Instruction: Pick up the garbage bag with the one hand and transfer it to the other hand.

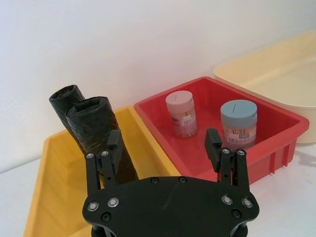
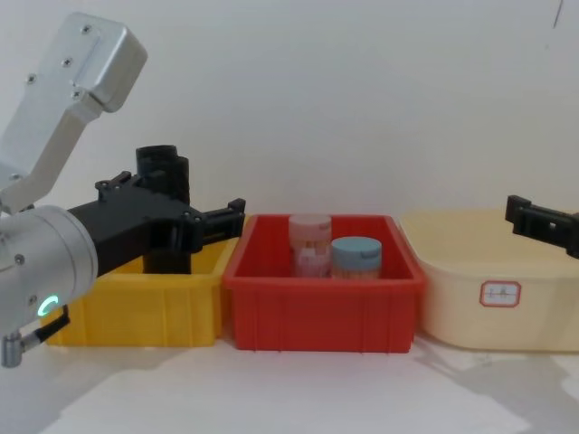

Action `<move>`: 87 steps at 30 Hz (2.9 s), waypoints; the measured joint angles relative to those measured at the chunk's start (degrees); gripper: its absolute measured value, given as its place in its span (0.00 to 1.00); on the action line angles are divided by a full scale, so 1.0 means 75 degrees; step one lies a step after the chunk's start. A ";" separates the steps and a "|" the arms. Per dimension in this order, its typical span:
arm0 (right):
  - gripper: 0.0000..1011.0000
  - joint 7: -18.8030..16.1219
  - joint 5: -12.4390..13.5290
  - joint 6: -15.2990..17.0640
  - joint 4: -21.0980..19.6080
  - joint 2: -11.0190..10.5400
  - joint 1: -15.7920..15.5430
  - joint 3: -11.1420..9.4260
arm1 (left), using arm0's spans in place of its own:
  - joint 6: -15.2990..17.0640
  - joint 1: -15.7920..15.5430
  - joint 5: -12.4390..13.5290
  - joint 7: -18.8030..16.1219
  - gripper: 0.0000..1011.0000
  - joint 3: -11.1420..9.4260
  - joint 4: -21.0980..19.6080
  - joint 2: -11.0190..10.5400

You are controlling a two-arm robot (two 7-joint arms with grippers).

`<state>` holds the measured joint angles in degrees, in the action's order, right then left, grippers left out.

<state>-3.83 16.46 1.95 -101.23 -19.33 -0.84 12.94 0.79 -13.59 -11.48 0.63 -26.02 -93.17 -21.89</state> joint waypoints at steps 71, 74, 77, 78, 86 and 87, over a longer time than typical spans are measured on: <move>0.99 0.0000 0.0000 0.0000 0.0000 -0.0001 0.0000 0.0000 | 0.0456 -0.0436 -0.0436 0.0128 0.99 0.0793 0.1045 0.0373; 0.99 0.0000 0.0000 0.0000 0.0000 -0.0001 0.0000 0.0000 | 0.0453 -0.0578 -0.0458 0.0204 0.99 0.0800 0.1261 0.0458; 0.99 0.0001 0.0000 0.0000 0.0000 -0.0001 0.0000 0.0000 | 0.0429 -0.0739 -0.0469 0.0269 0.99 0.0803 0.1461 0.0538; 0.99 0.0000 0.0000 0.0000 0.0000 -0.0001 0.0000 0.0000 | 0.0421 -0.0778 -0.0470 0.0285 0.99 0.0802 0.1528 0.0559; 0.99 0.0000 0.0000 0.0000 0.0000 -0.0001 0.0000 0.0000 | 0.0280 -0.1244 -0.0455 0.0487 0.99 0.0768 0.2105 0.0785; 0.99 0.0000 0.0000 0.0000 0.0000 -0.0001 0.0000 0.0000 | 0.0269 -0.1271 -0.0451 0.0503 0.99 0.0760 0.2155 0.0798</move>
<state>-3.83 16.47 1.95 -101.23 -19.34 -0.84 12.94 2.81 -23.12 -14.87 4.41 -20.32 -77.01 -15.91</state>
